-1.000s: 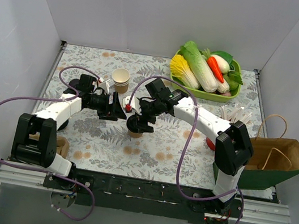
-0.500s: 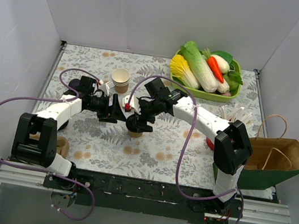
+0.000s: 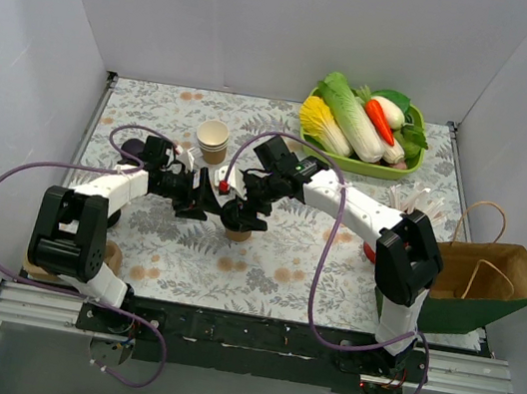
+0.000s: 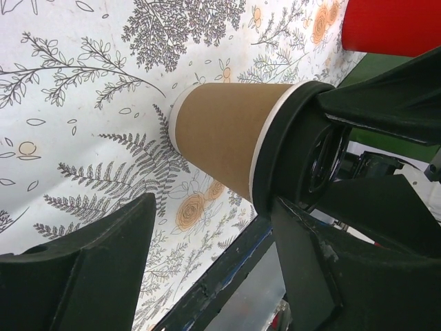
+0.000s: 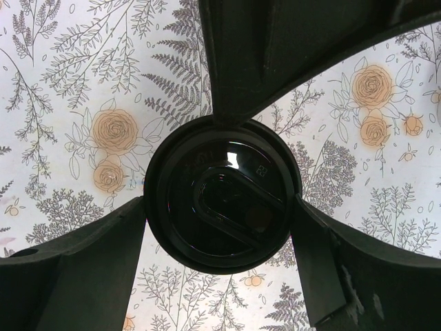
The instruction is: Pack the takeout coffee
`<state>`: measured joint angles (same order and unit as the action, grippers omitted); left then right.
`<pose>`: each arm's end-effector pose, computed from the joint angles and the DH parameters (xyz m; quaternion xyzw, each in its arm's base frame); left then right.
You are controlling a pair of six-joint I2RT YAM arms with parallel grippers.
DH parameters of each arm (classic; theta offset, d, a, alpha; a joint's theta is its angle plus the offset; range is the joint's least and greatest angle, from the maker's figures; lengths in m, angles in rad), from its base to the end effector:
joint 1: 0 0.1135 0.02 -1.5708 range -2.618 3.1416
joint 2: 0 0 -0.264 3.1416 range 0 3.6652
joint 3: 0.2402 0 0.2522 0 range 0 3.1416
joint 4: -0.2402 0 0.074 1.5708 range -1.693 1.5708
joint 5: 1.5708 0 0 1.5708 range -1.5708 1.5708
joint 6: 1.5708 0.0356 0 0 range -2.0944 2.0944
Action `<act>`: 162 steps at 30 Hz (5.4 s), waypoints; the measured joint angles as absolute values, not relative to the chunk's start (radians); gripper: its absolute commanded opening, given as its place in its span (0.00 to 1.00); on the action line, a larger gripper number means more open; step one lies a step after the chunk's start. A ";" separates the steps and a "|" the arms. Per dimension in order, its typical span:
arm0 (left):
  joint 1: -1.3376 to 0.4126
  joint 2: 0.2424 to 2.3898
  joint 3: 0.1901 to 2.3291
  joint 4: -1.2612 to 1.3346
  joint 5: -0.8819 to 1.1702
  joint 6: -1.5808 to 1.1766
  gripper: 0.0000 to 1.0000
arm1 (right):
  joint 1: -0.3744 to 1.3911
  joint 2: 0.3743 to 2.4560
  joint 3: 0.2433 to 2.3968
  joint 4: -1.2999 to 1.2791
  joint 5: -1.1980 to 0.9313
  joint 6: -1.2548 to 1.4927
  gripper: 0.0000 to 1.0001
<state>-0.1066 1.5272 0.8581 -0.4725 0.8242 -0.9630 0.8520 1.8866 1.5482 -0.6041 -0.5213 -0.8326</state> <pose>0.2743 -0.0556 0.1831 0.2941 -0.8499 0.4362 0.0316 0.2597 0.3237 0.2549 -0.7387 0.5524 0.2480 0.2962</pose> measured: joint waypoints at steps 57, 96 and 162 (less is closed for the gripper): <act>-0.120 1.562 0.857 -0.444 0.854 -0.969 0.64 | 0.741 1.865 1.610 -0.569 -0.588 -0.440 0.97; -0.120 1.577 0.854 -0.438 0.871 -0.975 0.63 | 0.563 2.043 1.454 -0.445 -1.028 -0.033 0.61; -0.106 1.663 0.889 -0.406 0.979 -1.005 0.65 | 0.556 2.067 1.555 -0.458 -0.904 -0.078 0.85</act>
<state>-0.1062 1.6634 0.8886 -0.4057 0.9791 -1.0054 0.5564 2.0670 1.5551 -0.4576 -0.9043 -0.0776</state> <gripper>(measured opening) 0.653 0.825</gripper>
